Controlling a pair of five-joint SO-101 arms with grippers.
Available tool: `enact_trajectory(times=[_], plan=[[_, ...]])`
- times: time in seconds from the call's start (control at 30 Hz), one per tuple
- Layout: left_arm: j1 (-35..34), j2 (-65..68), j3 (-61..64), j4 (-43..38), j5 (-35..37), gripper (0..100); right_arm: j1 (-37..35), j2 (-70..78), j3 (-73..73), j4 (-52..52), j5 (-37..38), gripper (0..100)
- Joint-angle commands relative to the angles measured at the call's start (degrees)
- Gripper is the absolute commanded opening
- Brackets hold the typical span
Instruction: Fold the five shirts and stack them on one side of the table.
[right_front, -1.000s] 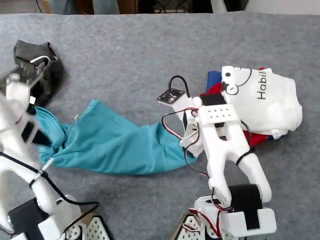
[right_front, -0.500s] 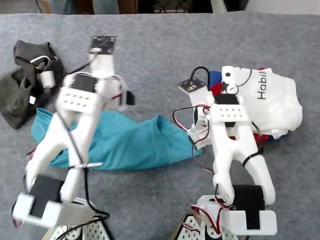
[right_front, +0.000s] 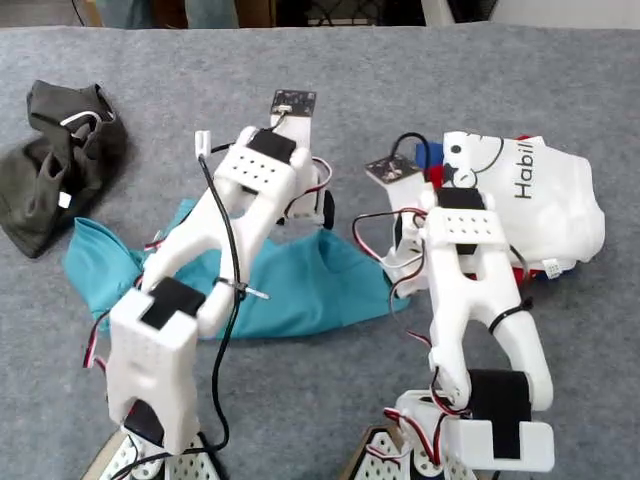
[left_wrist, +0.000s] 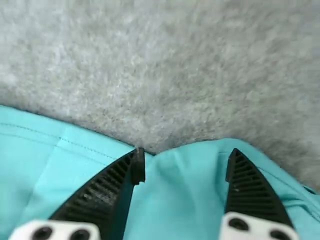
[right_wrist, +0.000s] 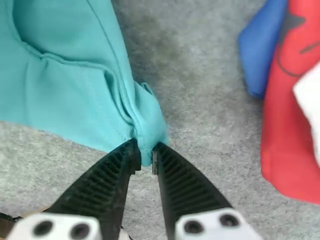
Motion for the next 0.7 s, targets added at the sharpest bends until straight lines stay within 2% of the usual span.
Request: enact_trajectory(times=[0.0,0.2,0.53,0.67], plan=[[0.57,3.96,-7.34,3.78,0.62,28,2.02,-0.75,-0.13,-0.35,-0.26,1.5],[1.19,12.31,-12.70,5.71,0.62,28,1.93,-0.75,-0.13,-0.35,-0.09,1.5],[3.65,17.49,-25.01,11.60,0.97,27,1.93,-0.75,-0.22,-0.53,0.09,1.5],[5.58,20.40,-25.27,11.87,1.05,14,1.93,-0.75,-0.48,-0.62,0.09,1.5]])
